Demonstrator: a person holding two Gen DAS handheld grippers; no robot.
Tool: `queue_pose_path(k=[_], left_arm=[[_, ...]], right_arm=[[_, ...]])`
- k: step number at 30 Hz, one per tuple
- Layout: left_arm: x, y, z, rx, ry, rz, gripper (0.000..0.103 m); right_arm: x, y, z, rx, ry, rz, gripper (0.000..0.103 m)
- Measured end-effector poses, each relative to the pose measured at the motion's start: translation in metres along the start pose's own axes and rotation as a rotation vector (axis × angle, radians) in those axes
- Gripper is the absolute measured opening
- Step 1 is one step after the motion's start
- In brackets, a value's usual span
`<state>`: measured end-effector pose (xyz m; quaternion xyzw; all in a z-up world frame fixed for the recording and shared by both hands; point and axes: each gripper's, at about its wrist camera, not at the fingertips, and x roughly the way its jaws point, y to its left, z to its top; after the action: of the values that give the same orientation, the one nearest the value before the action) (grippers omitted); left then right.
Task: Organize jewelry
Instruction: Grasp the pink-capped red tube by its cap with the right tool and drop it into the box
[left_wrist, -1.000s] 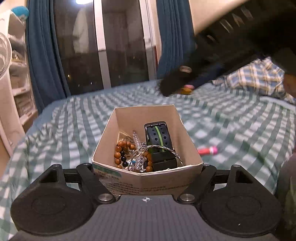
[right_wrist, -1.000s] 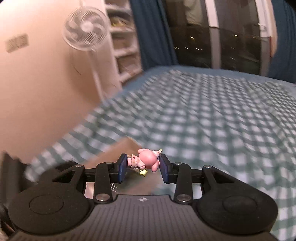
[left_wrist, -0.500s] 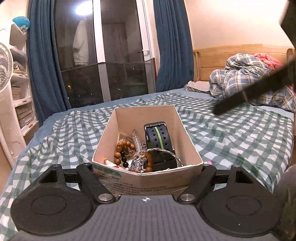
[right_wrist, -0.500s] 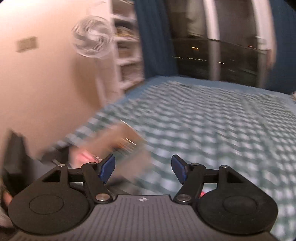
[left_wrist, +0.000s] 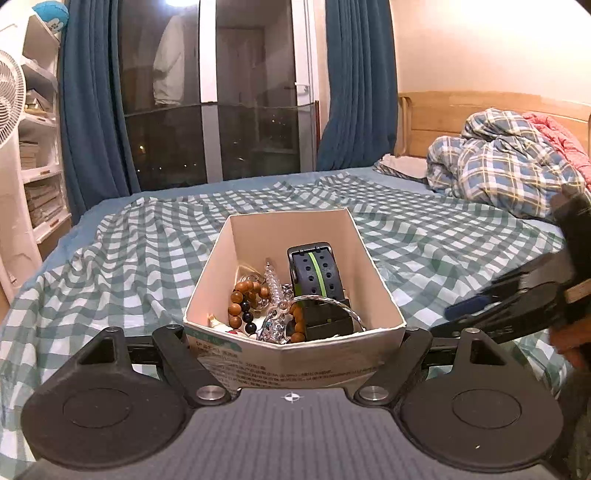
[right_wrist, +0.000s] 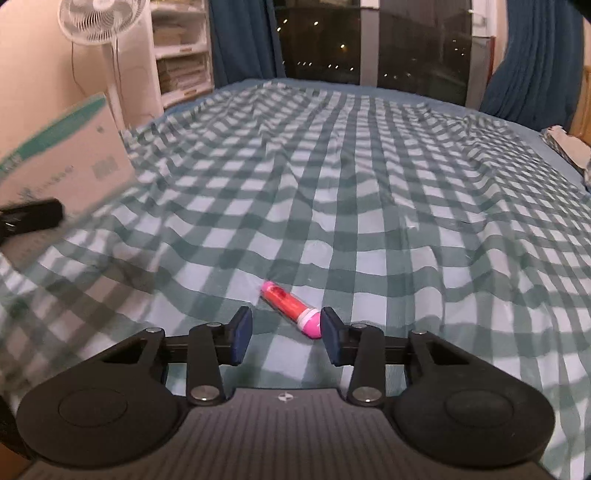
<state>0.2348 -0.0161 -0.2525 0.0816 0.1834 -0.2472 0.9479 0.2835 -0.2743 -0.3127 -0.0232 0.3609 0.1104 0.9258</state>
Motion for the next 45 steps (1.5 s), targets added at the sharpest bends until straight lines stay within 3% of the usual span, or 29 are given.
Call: queue_pose_path(k=[8,13,21,29,34,37,42,45], left_arm=[[0.018,0.006,-0.013,0.014,0.064,-0.018,0.054],[0.020,0.009,-0.014,0.003,0.076,-0.025,0.054],[0.011,0.005,-0.013,0.001,0.063,-0.047,0.054],[0.002,-0.008,-0.013,0.000,0.051,-0.081,0.054],[0.000,-0.011,-0.014,0.000,0.055,-0.096,0.054],[-0.001,-0.010,-0.014,0.000,0.052,-0.099,0.054],[-0.003,-0.006,-0.014,-0.012,0.038,-0.089,0.054],[0.003,-0.008,-0.021,-0.007,0.041,-0.064,0.054]], right_arm=[[0.046,0.000,0.004,-0.118,0.100,0.019,0.103],[0.050,0.006,0.009,-0.121,0.102,0.025,0.103],[-0.004,0.023,0.026,-0.102,0.042,0.005,0.103],[-0.095,0.073,0.071,-0.256,-0.104,-0.024,0.103],[-0.138,0.108,0.104,-0.271,-0.183,0.069,0.103],[-0.139,0.134,0.114,-0.285,-0.171,0.123,0.103],[-0.107,0.166,0.110,-0.337,-0.059,0.183,0.103],[-0.112,0.165,0.112,-0.314,-0.092,0.164,0.103]])
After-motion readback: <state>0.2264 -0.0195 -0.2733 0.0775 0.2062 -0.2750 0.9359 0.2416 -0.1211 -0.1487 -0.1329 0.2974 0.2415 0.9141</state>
